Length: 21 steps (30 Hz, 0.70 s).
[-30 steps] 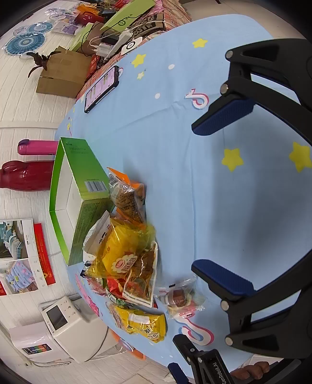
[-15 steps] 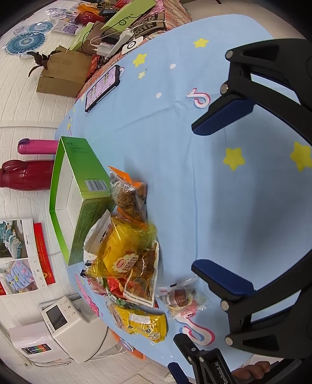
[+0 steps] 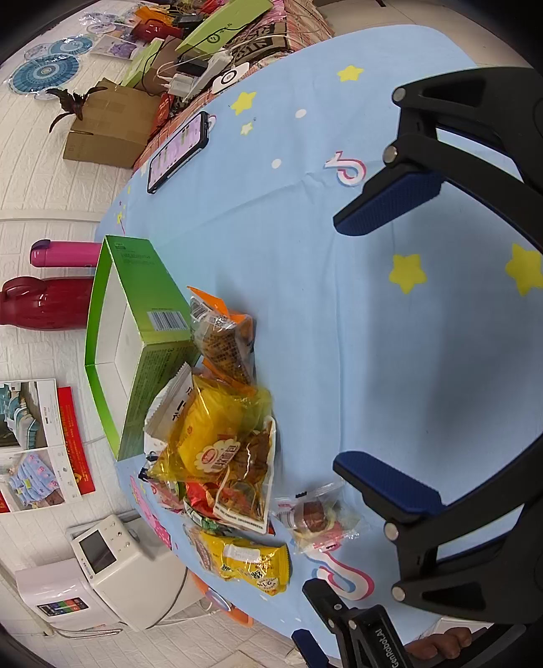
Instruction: Organize snacks
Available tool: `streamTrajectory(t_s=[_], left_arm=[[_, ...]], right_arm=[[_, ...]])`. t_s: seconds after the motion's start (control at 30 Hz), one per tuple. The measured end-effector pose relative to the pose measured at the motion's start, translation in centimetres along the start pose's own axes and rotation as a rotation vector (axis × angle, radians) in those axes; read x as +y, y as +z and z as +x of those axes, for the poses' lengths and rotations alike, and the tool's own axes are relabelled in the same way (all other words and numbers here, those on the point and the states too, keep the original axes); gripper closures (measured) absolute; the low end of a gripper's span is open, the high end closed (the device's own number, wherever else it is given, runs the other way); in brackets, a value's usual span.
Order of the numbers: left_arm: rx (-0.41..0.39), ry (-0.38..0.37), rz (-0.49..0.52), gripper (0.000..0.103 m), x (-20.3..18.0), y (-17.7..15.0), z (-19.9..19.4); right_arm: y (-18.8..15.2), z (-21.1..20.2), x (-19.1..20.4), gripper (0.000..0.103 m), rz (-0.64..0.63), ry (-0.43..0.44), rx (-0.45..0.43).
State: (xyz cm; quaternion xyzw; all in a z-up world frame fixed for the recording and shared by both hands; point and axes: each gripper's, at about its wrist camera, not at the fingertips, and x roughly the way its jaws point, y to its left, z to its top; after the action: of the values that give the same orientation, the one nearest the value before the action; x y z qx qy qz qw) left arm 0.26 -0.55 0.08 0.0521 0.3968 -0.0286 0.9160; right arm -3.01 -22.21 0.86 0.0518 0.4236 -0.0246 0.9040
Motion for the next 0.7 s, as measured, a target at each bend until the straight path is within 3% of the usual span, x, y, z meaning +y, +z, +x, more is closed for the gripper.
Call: streamTrajectory(t_s=[0.7], left_arm=[[0.0, -0.002, 0.003, 0.0, -0.34, -0.13, -0.06]], right_arm=[[-0.27, 0.22, 0.3, 0.0, -0.002, 0.004, 0.004]])
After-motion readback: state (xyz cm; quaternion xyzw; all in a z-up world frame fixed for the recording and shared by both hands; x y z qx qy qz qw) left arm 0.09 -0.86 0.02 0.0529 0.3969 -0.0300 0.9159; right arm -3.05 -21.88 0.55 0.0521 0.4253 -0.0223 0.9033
